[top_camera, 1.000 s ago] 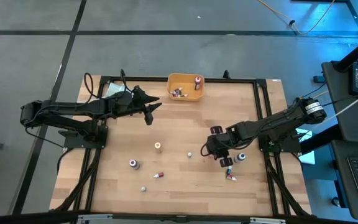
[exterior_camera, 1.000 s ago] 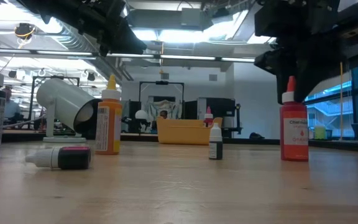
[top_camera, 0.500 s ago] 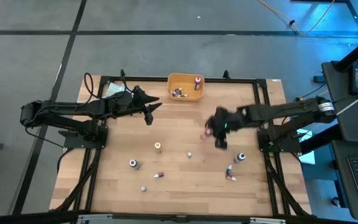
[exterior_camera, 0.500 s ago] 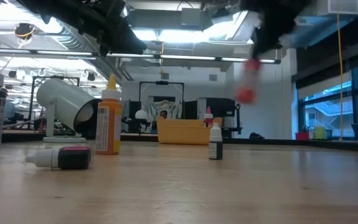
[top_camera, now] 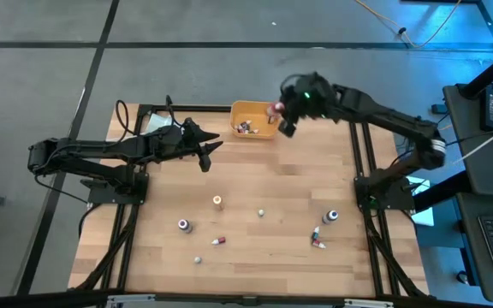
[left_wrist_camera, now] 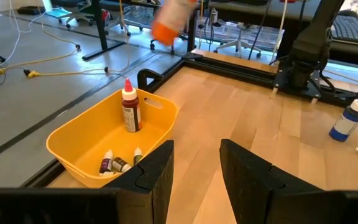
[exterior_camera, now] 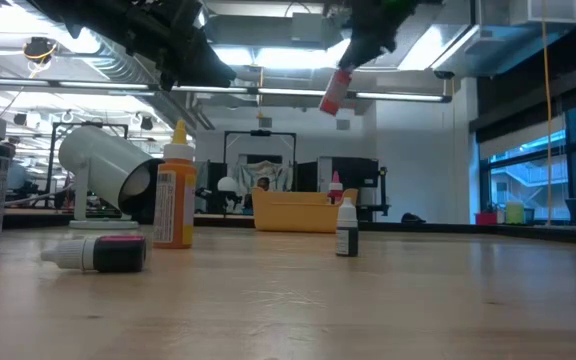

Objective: Pick & Place food coloring
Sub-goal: Put the orange food coloring bottle into the yellow bin

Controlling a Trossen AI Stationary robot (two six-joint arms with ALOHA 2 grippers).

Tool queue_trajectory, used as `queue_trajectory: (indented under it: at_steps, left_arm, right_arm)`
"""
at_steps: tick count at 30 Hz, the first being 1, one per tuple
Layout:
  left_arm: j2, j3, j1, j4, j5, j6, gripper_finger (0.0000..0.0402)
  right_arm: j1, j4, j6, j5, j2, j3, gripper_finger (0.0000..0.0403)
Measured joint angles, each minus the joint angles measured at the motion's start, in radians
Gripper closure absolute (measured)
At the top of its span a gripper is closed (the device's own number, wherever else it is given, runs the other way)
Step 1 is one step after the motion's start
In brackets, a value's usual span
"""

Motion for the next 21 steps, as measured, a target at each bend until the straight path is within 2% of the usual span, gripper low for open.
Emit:
queue_trajectory:
  at_steps: [5,11,16,21]
  left_arm:
    - [0.0,0.0,0.0,0.0,0.0,0.0,0.0274]
    - [0.0,0.0,0.0,0.0,-0.015,0.0,0.0274]
    - [0.0,0.0,0.0,0.0,-0.015,0.0,0.0274]
    - [0.0,0.0,0.0,0.0,-0.016,0.0,0.0274]
  right_arm:
    - [-0.076,-0.002,-0.072,-0.019,0.166,0.115,0.0276]
    - [-0.113,-0.012,-0.135,-0.029,0.371,0.214,0.0276]
    - [-0.134,-0.038,-0.158,-0.028,0.488,0.227,0.0276]
    - [-0.154,-0.031,-0.158,-0.028,0.552,0.221,0.0276]
